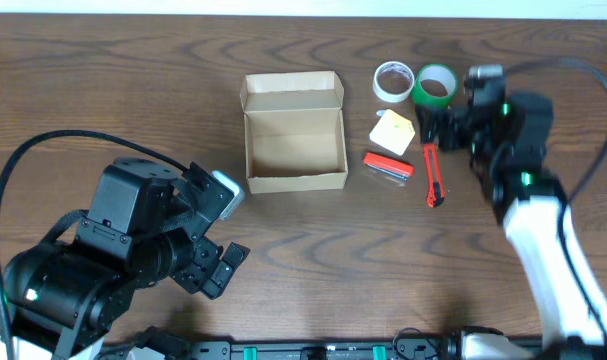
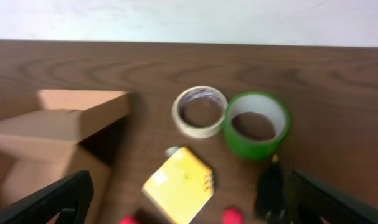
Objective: Pack container
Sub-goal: 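Reach the right gripper to the green tape roll and grasp its rim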
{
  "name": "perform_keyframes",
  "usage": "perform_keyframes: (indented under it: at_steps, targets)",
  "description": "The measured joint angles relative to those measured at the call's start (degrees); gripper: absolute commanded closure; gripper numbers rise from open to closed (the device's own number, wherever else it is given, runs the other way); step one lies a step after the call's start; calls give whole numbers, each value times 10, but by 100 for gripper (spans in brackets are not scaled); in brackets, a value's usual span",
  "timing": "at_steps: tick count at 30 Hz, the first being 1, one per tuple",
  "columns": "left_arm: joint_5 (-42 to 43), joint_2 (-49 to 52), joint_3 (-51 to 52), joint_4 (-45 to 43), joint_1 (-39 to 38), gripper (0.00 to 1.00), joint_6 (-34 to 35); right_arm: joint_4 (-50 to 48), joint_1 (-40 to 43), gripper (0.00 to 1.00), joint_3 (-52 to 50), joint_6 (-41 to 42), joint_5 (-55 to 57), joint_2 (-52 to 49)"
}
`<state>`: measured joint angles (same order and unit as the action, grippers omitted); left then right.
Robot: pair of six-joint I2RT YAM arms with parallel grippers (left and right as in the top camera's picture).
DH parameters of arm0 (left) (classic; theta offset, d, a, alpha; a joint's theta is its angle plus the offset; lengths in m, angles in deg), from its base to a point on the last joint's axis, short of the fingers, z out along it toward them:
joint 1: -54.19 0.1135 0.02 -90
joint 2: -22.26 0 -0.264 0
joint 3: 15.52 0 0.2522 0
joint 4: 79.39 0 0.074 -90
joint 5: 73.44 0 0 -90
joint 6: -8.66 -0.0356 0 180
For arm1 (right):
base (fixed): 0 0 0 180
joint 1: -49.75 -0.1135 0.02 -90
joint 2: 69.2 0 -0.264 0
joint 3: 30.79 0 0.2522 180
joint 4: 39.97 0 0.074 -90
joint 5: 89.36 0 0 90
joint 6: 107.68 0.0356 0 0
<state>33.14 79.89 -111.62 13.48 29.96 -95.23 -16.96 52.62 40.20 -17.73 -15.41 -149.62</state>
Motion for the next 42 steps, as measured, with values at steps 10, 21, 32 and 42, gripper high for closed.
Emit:
perform_keyframes:
  at_steps: [10,21,32,42]
  targets:
    - [0,0,0,0,0,5,0,197,22,1,330,-82,0,-286]
    - [0,0,-1,0,0,5,0,362,28,1,617,-94,0,-506]
    - [0,0,-1,0,0,5,0,346,29,1,621,-112,14,-526]
    - [0,0,-1,0,0,5,0,361,47,12,621,-106,48,-566]
